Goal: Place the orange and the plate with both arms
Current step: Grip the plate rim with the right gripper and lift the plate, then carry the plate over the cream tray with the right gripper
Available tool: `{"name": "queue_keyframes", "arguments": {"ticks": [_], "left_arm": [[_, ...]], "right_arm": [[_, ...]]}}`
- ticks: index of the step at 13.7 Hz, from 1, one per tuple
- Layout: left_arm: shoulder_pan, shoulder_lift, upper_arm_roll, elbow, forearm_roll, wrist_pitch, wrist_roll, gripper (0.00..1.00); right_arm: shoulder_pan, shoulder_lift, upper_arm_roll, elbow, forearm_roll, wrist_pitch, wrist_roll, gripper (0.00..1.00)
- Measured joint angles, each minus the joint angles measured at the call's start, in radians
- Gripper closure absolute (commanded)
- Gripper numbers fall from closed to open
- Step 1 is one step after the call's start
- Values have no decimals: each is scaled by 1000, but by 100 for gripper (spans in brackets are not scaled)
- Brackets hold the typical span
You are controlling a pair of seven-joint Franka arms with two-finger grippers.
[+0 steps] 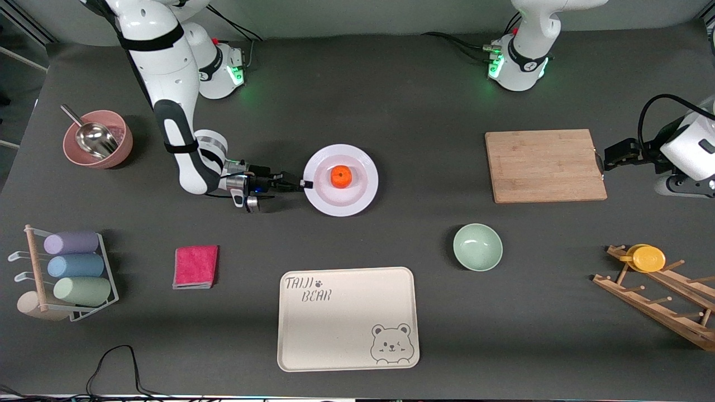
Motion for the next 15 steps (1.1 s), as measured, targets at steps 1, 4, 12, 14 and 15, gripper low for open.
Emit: {"name": "queue_keyframes", "arguments": {"ticks": [1,4,12,14,15], "left_arm": [[0,0,0,0,0,0,0,0],[-1,0,0,0,0,0,0,0],[-1,0,0,1,0,0,0,0],[-2,0,0,1,-1,0,0,0],[-2,0,0,1,-1,0,0,0]], "right_arm": [[0,-15,-1,9,0,0,30,100],[0,-49,-13,50,0,2,127,100],[0,-60,-47,353,-59,76,496,100],[-5,-44,-79,471,-94,84,600,100],[-17,-26,-86,529,-104,86,638,100]]}}
